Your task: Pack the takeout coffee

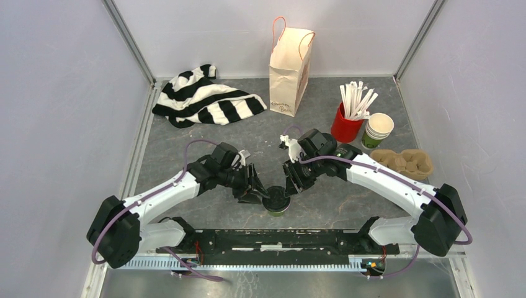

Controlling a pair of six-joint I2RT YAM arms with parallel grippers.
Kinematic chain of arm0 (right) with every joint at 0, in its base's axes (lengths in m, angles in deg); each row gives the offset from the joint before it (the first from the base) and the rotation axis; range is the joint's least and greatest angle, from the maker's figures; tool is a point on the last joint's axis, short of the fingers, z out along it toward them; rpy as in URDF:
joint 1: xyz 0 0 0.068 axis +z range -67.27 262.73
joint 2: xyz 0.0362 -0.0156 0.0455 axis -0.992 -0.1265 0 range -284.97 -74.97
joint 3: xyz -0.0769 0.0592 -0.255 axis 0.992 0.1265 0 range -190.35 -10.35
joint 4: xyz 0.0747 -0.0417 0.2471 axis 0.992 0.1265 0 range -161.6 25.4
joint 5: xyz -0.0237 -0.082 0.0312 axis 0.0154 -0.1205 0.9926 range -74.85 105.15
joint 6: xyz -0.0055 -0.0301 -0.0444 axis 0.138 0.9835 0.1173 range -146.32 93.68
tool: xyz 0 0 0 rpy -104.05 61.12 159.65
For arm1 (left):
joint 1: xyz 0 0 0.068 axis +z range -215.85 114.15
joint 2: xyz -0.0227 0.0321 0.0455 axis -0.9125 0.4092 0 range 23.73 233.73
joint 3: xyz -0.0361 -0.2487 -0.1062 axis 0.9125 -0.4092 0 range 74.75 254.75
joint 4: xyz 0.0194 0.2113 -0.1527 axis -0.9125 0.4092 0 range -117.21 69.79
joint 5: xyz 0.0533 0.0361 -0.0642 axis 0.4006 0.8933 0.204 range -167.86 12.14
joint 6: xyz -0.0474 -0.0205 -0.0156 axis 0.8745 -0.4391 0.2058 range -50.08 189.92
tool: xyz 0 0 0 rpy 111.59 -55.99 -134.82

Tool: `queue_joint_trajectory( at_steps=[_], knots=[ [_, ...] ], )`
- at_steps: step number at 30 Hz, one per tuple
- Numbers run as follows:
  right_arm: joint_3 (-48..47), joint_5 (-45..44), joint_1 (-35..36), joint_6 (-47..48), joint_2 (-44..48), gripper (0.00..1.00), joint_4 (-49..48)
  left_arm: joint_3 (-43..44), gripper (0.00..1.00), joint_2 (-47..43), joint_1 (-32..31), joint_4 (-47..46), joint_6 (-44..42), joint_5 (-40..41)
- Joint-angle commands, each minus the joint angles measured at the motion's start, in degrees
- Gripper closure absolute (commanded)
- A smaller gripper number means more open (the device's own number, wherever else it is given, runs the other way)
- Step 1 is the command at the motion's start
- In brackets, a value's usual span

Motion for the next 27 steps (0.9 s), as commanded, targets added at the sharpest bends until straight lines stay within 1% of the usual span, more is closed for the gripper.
queue_joint_trajectory(
  at_steps=[1,5,7,11,14,16,18,21,27],
  knots=[
    [1.19,0.64,0.16,1.79,1.78,0.51,-0.51,2.71,0.46,0.68,-1.04,0.17,-3.21,-1.26],
    [0.09,1.77,0.14,1.26,2.37,0.32,-1.66,2.41,0.48,0.78,-1.31,0.16,-3.54,-0.93],
    [0.3,2.28,0.11,1.22,2.19,0.28,-1.78,2.37,0.49,0.99,-1.31,0.33,-3.96,-1.01],
    [1.95,3.82,0.12,-0.06,2.38,0.25,-3.91,3.01,0.5,1.84,-1.31,1.6,-5.76,-1.04],
    [3.83,7.37,0.19,-1.08,2.8,0.2,-7.29,3.54,0.51,2.72,-1.31,3.01,-7.39,-0.93],
    [6.35,10.36,0.14,-2.12,2.85,0.19,-10.55,3.51,0.52,2.91,-1.31,3.52,-8.05,-0.72],
    [8.94,10.83,0.12,-3.16,3.05,0.18,-13.21,3.58,0.53,2.98,-1.31,3.94,-8.61,-0.23],
    [12.15,9.79,0.15,-3.93,3.45,0.18,-15.73,3.61,0.53,3.06,-1.31,4.89,-9.77,0.67],
    [20.87,5.55,-0.04,-3.72,5.47,0.23,-22.74,3.06,0.54,3.53,-1.32,3.75,-12.48,2.82]
  ],
)
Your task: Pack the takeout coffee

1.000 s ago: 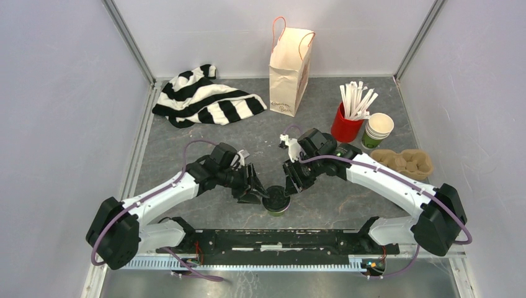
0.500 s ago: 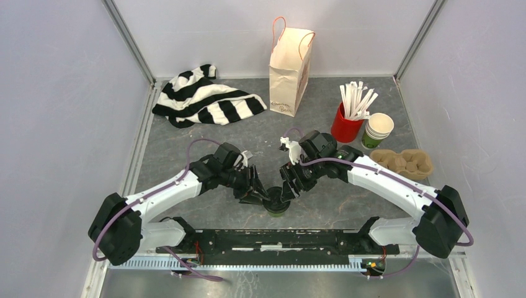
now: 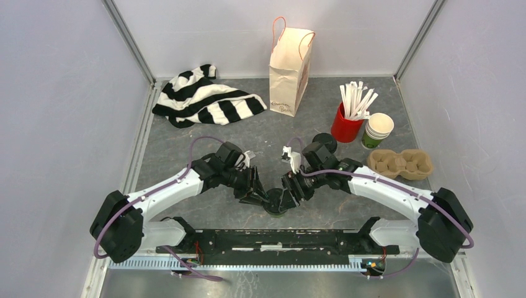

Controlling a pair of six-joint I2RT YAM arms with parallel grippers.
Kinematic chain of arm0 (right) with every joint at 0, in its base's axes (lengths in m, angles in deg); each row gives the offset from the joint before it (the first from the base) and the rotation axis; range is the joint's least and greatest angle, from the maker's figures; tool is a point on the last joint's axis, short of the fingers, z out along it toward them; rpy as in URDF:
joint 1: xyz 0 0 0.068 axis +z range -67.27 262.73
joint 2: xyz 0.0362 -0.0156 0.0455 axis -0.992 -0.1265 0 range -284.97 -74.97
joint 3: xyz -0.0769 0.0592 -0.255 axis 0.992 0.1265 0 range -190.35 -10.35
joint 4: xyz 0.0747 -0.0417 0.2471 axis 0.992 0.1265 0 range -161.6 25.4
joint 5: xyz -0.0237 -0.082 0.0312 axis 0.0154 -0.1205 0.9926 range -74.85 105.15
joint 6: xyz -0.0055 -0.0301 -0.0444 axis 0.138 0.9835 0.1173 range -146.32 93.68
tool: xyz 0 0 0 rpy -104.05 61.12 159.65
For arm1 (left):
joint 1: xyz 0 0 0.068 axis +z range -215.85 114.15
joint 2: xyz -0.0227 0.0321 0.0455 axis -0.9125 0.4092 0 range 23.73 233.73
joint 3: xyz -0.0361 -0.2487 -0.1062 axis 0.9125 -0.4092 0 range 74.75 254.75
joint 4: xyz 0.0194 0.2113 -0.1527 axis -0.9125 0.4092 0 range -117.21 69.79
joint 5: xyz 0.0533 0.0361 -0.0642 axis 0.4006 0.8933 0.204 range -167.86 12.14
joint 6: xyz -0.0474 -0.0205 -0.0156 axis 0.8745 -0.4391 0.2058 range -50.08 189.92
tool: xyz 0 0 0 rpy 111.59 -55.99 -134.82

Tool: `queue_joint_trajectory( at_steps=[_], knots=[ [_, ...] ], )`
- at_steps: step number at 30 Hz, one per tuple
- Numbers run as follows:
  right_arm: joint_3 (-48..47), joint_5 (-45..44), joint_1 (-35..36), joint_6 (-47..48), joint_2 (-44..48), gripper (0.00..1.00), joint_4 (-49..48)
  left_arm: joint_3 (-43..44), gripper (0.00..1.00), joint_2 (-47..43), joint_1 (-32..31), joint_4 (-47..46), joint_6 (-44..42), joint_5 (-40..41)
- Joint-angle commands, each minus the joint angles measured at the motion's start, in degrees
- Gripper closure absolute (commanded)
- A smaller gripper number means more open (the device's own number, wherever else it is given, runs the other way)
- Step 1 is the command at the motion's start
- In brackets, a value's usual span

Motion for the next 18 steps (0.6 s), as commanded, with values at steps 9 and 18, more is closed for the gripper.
queue_joint_trajectory(
  at_steps=[9,18],
  knots=[
    [7.44,-17.03,-0.77,4.97,3.99,0.26,-5.43,-0.16,0.5,-0.52,-0.05,-0.91,-5.23,3.87],
    [0.83,-18.24,-2.12,7.14,1.93,0.26,-3.22,-0.21,0.49,-1.3,-0.05,0.33,-5.7,3.77]
  ],
)
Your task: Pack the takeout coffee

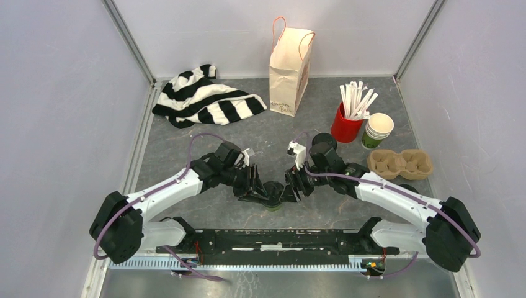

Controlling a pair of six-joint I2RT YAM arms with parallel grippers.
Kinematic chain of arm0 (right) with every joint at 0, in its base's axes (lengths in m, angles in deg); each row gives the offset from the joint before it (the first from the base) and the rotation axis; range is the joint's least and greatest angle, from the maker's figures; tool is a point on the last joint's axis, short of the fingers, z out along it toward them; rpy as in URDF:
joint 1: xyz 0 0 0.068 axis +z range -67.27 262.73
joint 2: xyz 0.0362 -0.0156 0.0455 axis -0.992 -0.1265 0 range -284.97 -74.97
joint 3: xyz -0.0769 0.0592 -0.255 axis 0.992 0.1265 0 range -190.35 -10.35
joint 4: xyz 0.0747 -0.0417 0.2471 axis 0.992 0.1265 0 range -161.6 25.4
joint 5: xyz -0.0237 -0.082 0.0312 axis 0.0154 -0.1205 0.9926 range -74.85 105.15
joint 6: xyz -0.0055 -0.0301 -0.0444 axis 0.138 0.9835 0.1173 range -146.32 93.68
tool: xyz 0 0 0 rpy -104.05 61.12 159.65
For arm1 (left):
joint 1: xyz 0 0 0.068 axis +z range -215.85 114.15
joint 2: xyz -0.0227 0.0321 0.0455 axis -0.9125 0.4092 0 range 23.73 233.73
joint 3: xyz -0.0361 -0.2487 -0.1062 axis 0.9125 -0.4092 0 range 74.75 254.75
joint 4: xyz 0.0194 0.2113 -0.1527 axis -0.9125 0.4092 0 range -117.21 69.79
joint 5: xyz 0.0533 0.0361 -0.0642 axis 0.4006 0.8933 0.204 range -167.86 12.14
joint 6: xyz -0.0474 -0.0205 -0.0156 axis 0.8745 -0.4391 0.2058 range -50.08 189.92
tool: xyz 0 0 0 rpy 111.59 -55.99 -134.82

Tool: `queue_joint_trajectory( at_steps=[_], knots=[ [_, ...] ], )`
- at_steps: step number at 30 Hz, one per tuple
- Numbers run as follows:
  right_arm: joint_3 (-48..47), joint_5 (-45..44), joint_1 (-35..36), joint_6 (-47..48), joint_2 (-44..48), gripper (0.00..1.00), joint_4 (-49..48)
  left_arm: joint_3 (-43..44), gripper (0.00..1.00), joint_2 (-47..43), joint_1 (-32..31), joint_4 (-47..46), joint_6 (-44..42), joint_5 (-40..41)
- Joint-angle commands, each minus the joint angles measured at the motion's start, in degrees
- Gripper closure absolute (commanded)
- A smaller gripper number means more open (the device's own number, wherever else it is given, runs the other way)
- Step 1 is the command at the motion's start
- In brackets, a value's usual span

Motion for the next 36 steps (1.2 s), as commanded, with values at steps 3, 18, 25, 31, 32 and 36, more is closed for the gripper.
queue_joint_trajectory(
  at_steps=[3,18,25,31,32,36],
  knots=[
    [-5.08,-9.0,-1.37,4.31,-3.16,0.25,4.96,1.39,0.46,-1.05,-0.16,2.9,-4.12,1.04],
    [0.94,2.97,-6.33,-13.47,3.8,0.23,-5.64,9.05,0.24,-1.94,1.95,7.79,-4.42,6.07],
    [3.9,4.96,-7.08,-16.33,3.81,0.33,-7.61,7.58,0.37,0.93,2.41,6.91,-4.88,6.04],
    [6.84,4.82,-8.01,-18.33,2.68,0.49,-10.95,7.21,0.44,1.75,2.41,7.73,-5.37,6.51],
    [7.51,4.95,-8.18,-18.95,2.56,0.51,-11.68,7.2,0.44,1.98,2.45,7.94,-5.54,6.5],
    [8.67,6.68,-8.5,-21.34,1.67,0.53,-15.72,7.14,0.47,2.89,2.39,8.22,-5.92,6.29]
  ],
)
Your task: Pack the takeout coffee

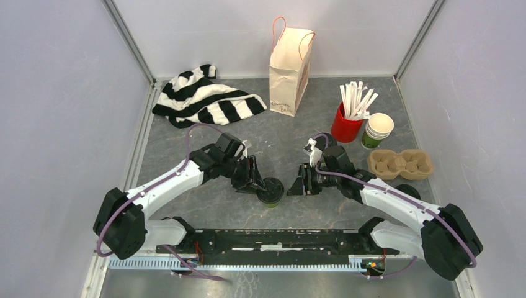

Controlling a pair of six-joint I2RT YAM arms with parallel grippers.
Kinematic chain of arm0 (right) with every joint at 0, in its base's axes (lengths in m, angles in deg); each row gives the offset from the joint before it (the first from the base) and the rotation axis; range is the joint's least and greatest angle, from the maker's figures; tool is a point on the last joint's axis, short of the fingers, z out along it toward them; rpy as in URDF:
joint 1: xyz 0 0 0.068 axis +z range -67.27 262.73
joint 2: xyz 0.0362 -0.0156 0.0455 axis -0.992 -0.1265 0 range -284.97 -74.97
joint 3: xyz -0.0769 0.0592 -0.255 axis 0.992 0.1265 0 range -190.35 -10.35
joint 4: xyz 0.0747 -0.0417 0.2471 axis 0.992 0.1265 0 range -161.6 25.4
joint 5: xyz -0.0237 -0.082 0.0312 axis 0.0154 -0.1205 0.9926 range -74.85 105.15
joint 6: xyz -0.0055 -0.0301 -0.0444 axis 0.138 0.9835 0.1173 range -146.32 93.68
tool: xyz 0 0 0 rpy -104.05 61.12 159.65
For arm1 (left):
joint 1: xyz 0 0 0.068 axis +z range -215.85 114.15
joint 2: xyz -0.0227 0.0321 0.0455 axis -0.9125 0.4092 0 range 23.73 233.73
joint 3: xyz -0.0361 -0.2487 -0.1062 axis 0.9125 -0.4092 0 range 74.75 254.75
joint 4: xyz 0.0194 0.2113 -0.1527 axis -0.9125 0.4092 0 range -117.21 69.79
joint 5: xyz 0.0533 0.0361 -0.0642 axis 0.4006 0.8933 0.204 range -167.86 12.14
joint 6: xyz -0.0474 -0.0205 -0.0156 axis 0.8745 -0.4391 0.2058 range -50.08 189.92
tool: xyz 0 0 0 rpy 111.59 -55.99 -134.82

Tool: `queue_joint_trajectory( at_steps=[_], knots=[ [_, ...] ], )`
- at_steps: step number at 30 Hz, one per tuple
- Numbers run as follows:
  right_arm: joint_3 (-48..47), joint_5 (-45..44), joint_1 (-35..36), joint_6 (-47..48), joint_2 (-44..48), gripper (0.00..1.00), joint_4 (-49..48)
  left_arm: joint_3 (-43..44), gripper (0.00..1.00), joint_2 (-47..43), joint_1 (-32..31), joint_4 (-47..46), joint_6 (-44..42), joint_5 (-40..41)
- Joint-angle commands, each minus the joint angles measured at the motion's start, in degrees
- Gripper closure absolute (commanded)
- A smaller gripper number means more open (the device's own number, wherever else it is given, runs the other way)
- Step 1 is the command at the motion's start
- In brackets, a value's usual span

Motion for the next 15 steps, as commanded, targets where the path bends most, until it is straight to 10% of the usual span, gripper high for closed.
queue_joint_trajectory(
  at_steps=[1,15],
  knots=[
    [0.59,2.5,-0.53,-3.31,-0.87,0.53,-7.38,-0.15,0.48,0.82,0.26,0.2,-2.9,0.45],
    [-1.58,3.8,-1.94,-5.52,-3.53,0.51,-9.38,0.46,0.51,1.32,0.22,0.86,-4.27,-0.3]
  ],
)
